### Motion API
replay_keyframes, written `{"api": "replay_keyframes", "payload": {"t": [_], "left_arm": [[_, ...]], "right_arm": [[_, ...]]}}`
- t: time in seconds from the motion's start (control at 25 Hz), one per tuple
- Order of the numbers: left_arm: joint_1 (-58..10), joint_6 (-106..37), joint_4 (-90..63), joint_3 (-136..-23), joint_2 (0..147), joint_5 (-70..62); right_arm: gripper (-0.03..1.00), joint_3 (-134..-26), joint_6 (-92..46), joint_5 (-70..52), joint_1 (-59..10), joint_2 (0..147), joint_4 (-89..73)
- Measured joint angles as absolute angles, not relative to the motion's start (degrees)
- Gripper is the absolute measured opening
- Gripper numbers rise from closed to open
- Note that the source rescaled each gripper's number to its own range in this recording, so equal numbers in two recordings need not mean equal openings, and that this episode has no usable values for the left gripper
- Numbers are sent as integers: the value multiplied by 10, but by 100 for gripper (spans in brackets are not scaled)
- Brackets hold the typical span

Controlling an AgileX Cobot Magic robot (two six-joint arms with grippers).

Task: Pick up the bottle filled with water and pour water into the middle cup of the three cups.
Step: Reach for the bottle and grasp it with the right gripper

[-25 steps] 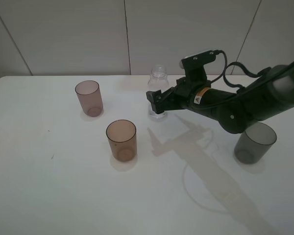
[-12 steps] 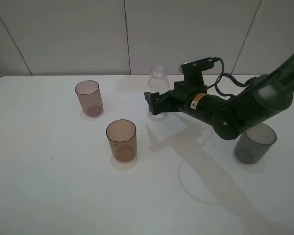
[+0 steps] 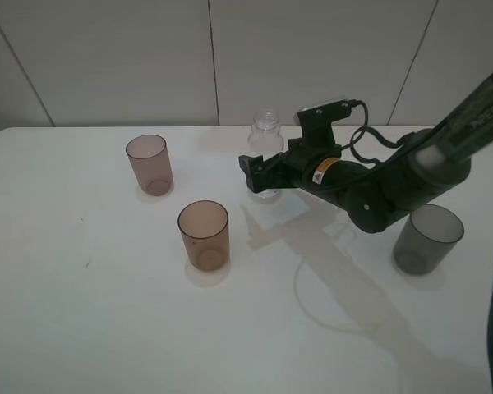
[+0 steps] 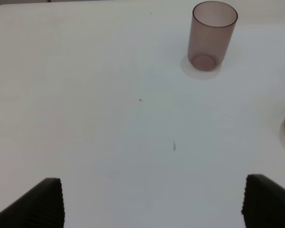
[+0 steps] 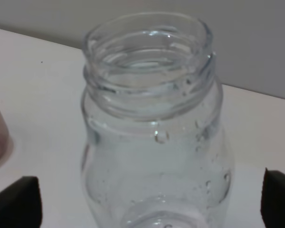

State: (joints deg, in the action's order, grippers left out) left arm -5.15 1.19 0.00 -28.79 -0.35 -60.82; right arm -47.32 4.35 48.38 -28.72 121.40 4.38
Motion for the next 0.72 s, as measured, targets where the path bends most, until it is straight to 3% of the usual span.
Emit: {"api": "replay_keyframes", "payload": {"t": [0.72], "left_arm": [[-52, 12, 0, -288, -3, -608]], "right_arm": [[95, -538, 44, 466, -287, 1262, 35]]}}
